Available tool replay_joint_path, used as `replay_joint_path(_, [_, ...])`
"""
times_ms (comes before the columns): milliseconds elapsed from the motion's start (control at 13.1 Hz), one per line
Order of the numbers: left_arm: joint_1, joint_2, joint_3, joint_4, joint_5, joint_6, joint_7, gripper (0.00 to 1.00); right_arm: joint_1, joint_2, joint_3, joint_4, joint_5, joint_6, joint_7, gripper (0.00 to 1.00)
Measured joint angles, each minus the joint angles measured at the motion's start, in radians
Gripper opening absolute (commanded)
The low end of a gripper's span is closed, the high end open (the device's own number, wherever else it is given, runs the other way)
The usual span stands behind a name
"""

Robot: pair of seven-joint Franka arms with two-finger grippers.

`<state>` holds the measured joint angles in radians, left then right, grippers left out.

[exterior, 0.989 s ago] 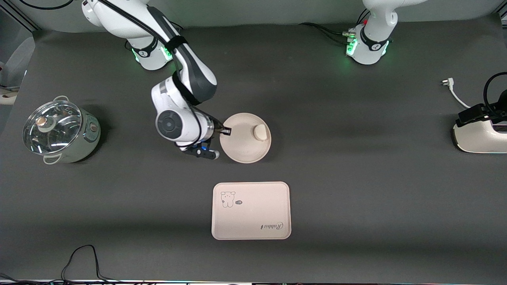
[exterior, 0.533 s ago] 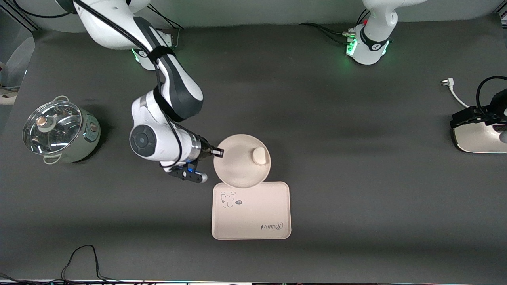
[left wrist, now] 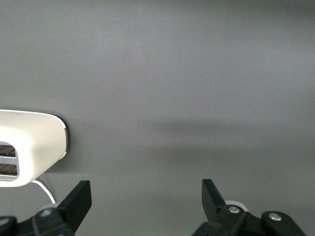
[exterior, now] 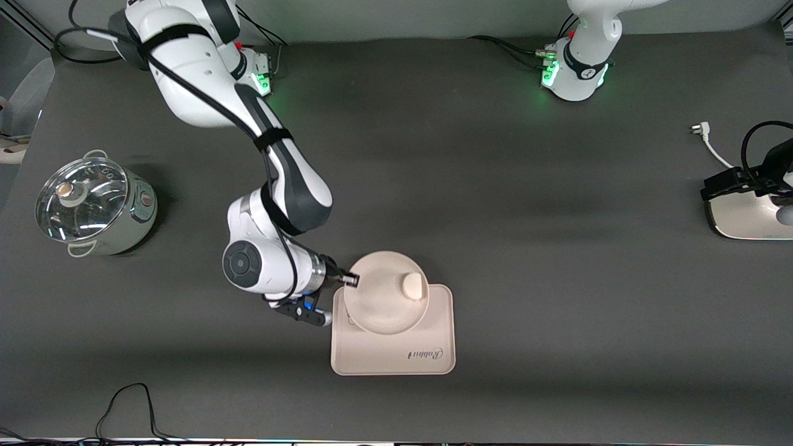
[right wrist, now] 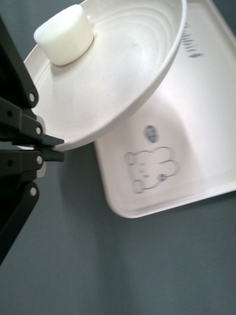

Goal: Place bun in plate and plate on tray
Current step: 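Lift the plate with the right gripper and carry it onto the tray, then lower the plate onto the tray and open the right gripper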

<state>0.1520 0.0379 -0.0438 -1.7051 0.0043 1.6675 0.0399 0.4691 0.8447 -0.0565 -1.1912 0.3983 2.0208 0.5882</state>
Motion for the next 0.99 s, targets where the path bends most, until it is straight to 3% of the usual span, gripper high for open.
replay_joint_path(457, [0.0,0.0,0.0,-0.001,0.0,0.0,0.0,1.0,-0.009,0.141,0.014,0.085,0.0,0.154,-0.004,0.0])
replay_joint_path(761, [0.0,0.0,0.0,-0.001,0.0,0.001,0.0,1.0,-0.009,0.184,0.021,0.095,0.0,0.178,-0.004,0.0])
replay_joint_path(837, [0.0,0.0,0.0,-0.001,0.0,0.001,0.0,1.0,-0.009,0.184,0.021,0.096,0.0,0.178,-0.004,0.18])
replay_joint_path(913, [0.0,0.0,0.0,-0.001,0.0,0.001,0.001,1.0,-0.009,0.184,0.022,0.096,0.0,0.178,-0.004,0.44])
replay_joint_path(989, [0.0,0.0,0.0,-0.001,0.0,0.001,0.001,1.0,-0.009,0.184,0.022,0.097,0.0,0.178,-0.004,0.61])
